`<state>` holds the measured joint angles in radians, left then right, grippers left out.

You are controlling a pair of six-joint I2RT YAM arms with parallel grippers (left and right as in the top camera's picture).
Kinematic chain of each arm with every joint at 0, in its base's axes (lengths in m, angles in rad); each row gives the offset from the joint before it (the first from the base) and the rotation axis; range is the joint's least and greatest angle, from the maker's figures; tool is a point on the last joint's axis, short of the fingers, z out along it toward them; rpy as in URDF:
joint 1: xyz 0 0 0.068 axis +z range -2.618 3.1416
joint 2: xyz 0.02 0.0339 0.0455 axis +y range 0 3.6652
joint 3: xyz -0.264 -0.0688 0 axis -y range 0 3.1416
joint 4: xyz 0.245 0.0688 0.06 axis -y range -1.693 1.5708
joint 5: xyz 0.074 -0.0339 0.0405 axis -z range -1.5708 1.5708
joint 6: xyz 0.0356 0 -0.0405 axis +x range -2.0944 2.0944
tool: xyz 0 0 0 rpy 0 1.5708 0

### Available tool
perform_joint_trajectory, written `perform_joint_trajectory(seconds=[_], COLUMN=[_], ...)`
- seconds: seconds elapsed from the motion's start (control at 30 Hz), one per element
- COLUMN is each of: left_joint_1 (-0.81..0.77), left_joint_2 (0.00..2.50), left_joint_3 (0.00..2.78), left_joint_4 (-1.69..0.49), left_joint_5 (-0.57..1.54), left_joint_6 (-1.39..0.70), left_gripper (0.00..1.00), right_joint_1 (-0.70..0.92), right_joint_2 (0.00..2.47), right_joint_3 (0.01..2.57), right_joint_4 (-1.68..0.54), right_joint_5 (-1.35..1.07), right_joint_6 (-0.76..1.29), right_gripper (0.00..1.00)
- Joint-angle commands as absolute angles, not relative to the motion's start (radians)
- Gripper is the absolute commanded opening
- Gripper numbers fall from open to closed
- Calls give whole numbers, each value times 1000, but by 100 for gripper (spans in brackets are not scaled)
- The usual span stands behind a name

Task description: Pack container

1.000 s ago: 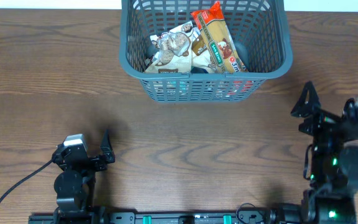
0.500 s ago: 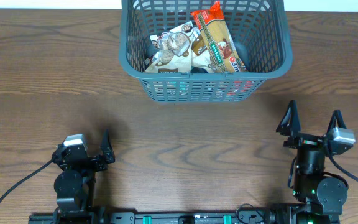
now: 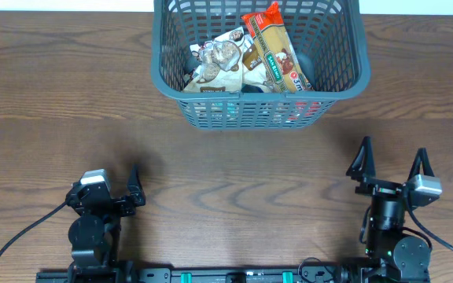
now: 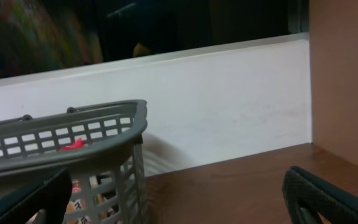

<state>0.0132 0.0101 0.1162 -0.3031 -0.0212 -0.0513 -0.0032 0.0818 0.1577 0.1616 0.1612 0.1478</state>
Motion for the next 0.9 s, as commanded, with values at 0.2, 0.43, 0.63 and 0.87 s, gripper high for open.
perform_joint_trajectory(seconds=[0.2,0.43,0.63,0.87], left_joint_1=[19,19,19,19], left_joint_2=[4,4,4,4], left_joint_3=[96,96,96,96], left_joint_4=[-316,-316,-316,-316], left_joint_5=[-7,-7,-7,-7], left_joint_6=[-46,-46,-46,-46], left_gripper=[99,99,99,99], right_joint_1=[7,7,7,7], right_joint_2=[25,4,5,5], right_joint_3=[89,66,57,26], right_joint_4=[164,163,161,110], right_joint_5=[81,78,77,78], right_joint_6=[23,10,14,14], right_gripper=[99,99,99,99])
